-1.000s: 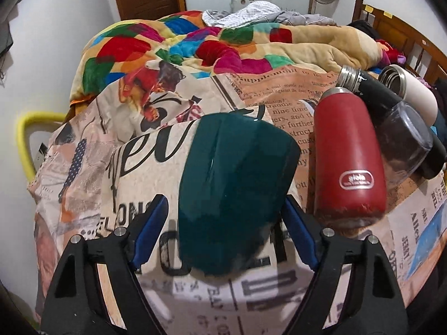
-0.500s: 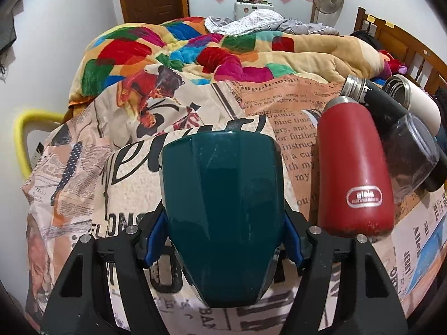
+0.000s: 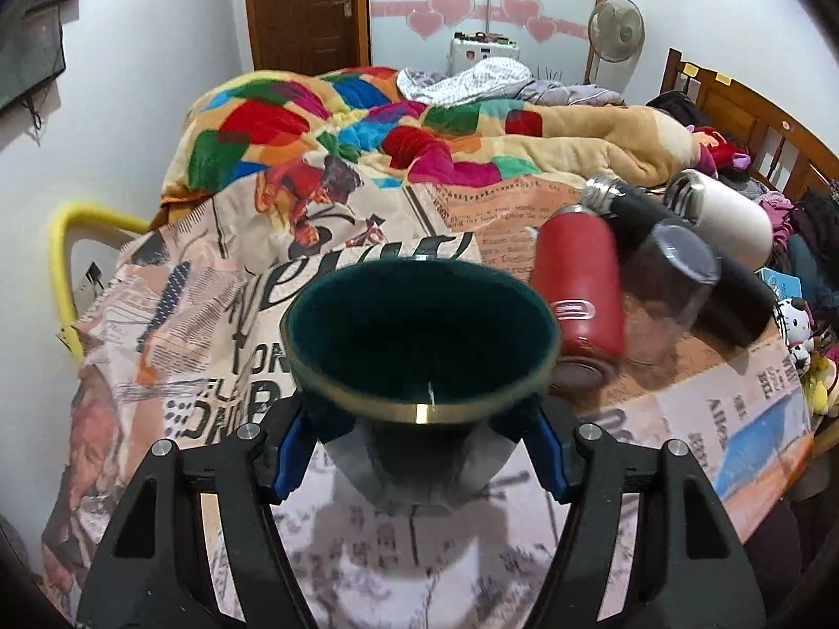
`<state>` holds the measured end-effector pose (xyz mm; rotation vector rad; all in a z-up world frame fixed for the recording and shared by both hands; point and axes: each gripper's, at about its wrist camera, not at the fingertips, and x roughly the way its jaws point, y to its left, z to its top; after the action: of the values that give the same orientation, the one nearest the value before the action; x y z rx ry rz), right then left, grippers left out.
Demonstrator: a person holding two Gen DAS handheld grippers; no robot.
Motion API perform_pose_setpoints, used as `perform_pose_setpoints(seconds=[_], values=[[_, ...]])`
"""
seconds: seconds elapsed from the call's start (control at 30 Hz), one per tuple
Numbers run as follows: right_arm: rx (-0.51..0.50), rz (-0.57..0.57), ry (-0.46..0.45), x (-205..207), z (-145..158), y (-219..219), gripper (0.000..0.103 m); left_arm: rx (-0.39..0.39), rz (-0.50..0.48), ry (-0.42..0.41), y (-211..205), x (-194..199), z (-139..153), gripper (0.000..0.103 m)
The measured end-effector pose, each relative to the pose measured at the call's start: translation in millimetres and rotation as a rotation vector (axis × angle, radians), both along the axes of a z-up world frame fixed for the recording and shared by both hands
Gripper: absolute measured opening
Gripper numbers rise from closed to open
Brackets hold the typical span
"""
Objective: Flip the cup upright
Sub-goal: 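Lift the green mug with the left gripper and rotate it opening up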
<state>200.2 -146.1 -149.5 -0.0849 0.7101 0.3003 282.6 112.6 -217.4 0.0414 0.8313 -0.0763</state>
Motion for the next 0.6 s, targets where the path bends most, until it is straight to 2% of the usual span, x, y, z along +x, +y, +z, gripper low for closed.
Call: perform_pose_setpoints(seconds=[0.13, 0.47, 0.6], values=[[0.006, 0.006, -0.022, -10, 9, -1, 0.103, 0.024, -0.013, -0.042, -12, -21, 21, 0.068], [0.031, 0.001, -0.084, -40, 34, -13, 0.103, 0.028, -0.085, -0.154, -59, -76, 81, 0.068], [0.043, -0.015, -0.097, -48, 39, -23, 0.103, 0.037, -0.116, -0.173, -80, -94, 93, 0.068]])
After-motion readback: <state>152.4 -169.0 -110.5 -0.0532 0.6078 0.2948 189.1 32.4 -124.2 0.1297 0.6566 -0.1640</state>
